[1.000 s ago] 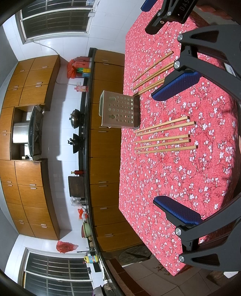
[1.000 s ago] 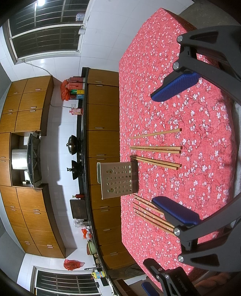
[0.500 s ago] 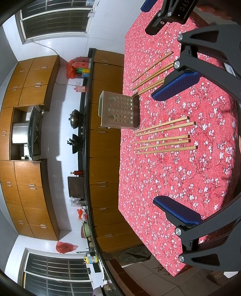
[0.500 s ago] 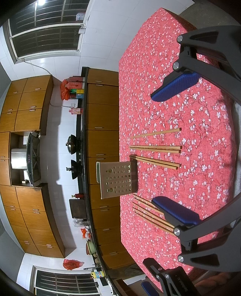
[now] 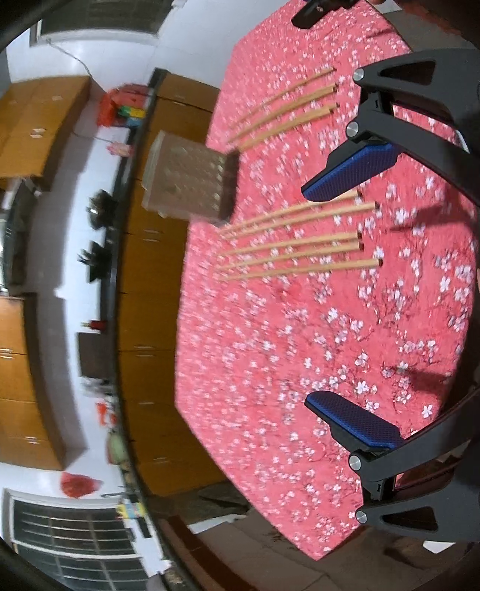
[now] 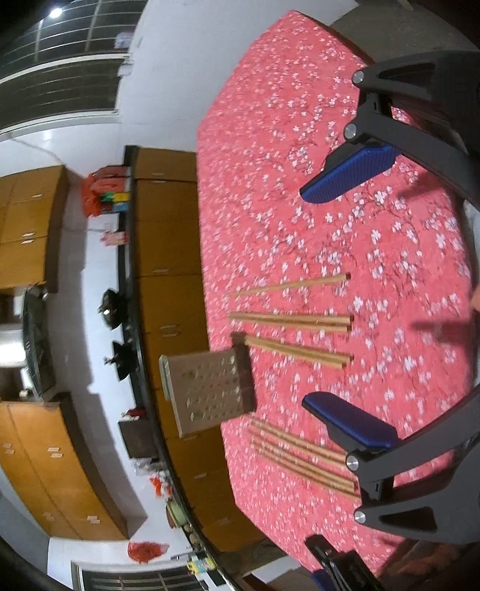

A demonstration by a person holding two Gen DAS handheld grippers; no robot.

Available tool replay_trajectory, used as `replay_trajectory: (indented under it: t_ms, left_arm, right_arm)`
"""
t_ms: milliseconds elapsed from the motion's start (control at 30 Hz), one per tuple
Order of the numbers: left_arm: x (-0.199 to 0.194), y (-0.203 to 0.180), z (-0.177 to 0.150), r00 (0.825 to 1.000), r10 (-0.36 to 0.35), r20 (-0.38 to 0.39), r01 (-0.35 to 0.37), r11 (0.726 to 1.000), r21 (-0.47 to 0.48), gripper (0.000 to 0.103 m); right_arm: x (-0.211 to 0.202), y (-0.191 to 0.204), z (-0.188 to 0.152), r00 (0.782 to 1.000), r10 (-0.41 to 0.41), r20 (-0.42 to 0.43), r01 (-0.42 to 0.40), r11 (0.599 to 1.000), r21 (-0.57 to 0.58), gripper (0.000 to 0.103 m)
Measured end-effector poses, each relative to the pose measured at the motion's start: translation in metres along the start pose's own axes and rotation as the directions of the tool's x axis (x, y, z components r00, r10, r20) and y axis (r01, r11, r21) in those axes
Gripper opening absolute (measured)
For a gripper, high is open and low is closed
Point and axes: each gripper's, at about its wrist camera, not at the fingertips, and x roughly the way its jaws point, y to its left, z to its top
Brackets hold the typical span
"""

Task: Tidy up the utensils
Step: 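Lower the left tool onto a wooden chopstick and close it while the right tool grasps another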

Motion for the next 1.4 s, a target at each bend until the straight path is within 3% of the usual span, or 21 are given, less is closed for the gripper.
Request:
replay_trajectory:
  t_ms: [133, 367, 500, 567, 733, 933, 1133, 1200, 1400]
  left_arm:
    - [0.021, 0.005, 0.007, 0.999, 0.008, -0.047, -0.008, 1.000, 0.001, 0.101]
    - [0.053, 0.006, 0.020, 0.995, -0.002, -0.100, 0.006, 0.999, 0.041, 0.101]
    - [0.069, 0.000, 0.024, 0.990, -0.036, -0.138, 0.045, 0.997, 0.061, 0.079]
    - [0.078, -0.004, 0.024, 0.984, -0.062, -0.167, 0.073, 0.995, 0.063, 0.069]
    - [0.097, -0.012, 0.021, 0.970, -0.089, -0.228, 0.109, 0.991, 0.076, 0.055]
    - [0.110, -0.007, 0.018, 0.955, -0.080, -0.284, 0.105, 0.992, 0.074, 0.037]
    - [0.109, -0.009, 0.015, 0.956, -0.073, -0.284, 0.105, 0.989, 0.102, 0.030]
    - [0.111, -0.009, 0.016, 0.957, -0.063, -0.285, 0.101, 0.988, 0.120, 0.025]
    - [0.138, -0.007, 0.033, 0.952, -0.042, -0.302, 0.093, 0.983, 0.155, 0.011]
  right_arm:
    - [0.033, -0.013, 0.010, 0.996, 0.010, -0.085, -0.006, 0.999, 0.041, 0.097]
    - [0.097, -0.023, 0.020, 0.964, 0.050, -0.263, -0.032, 0.997, 0.073, 0.062]
    - [0.124, -0.022, 0.022, 0.948, 0.042, -0.314, -0.021, 0.997, 0.073, 0.048]
    - [0.133, -0.019, 0.022, 0.943, 0.036, -0.331, -0.017, 0.998, 0.061, 0.046]
    - [0.151, -0.014, 0.018, 0.930, 0.029, -0.365, -0.015, 0.999, 0.042, 0.042]
    - [0.152, -0.015, 0.018, 0.935, 0.011, -0.355, -0.003, 1.000, 0.023, 0.037]
    - [0.149, -0.014, 0.012, 0.939, -0.014, -0.344, 0.015, 1.000, -0.002, 0.026]
    - [0.150, -0.013, 0.011, 0.941, -0.013, -0.338, 0.011, 1.000, -0.006, 0.012]
    - [0.164, -0.016, 0.018, 0.937, 0.002, -0.348, -0.003, 1.000, -0.001, 0.008]
